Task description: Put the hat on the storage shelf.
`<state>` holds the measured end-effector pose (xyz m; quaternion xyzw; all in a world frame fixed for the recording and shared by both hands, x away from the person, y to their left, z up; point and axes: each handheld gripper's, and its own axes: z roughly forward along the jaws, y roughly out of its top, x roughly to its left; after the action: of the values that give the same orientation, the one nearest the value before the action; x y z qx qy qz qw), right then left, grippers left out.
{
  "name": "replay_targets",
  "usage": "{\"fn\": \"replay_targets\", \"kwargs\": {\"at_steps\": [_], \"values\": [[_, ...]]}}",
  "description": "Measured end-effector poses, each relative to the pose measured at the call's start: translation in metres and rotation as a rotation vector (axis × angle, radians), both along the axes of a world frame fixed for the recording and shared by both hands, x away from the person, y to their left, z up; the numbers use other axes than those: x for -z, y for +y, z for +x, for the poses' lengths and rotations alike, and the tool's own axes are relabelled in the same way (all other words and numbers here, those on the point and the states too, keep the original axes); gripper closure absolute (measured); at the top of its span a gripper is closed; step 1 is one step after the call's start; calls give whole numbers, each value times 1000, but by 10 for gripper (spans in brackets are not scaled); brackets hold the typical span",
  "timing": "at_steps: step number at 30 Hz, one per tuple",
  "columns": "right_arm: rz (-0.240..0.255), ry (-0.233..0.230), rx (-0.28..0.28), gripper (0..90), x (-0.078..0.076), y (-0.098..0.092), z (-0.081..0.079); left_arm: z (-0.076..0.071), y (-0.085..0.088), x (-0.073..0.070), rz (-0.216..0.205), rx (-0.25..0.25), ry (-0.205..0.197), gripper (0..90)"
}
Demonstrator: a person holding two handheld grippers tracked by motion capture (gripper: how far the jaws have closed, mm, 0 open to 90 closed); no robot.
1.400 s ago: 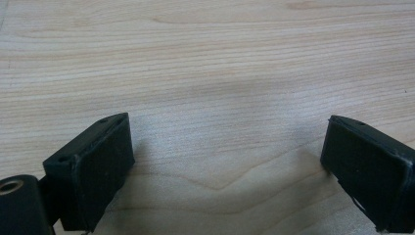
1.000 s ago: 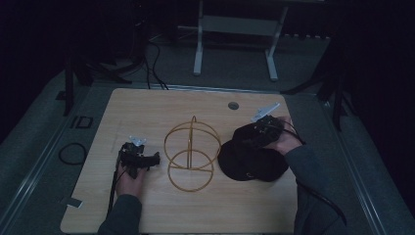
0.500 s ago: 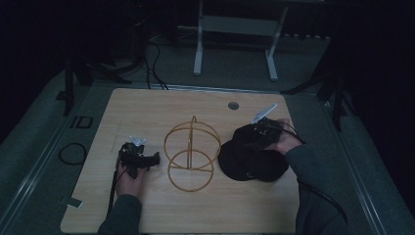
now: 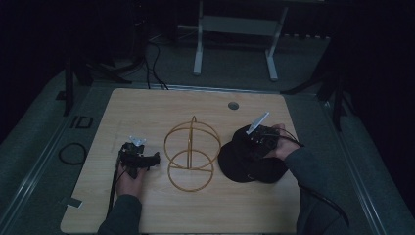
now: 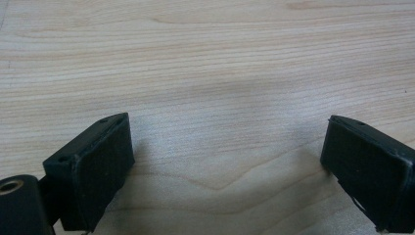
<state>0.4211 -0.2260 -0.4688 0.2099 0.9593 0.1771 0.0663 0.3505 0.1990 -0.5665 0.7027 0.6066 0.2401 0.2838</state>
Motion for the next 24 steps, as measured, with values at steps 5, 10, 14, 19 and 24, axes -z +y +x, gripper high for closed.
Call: {"fn": "replay_targets", "kwargs": {"at_steps": [5,10,14,19,24], "values": [[-48,-49,26,426,0,-2,1,0,0,0,0,0,0,50],[-129,-69,26,698,3,-2,1,0,0,0,0,0,0,50],[-156,-82,23,805,4,1,0,0,0,0,0,0,0,50],[-132,-84,30,833,1,0,-1,0,0,0,0,0,0,50],[-91,-88,25,841,-7,-6,-3,0,0,0,1,1,0,50]]}}
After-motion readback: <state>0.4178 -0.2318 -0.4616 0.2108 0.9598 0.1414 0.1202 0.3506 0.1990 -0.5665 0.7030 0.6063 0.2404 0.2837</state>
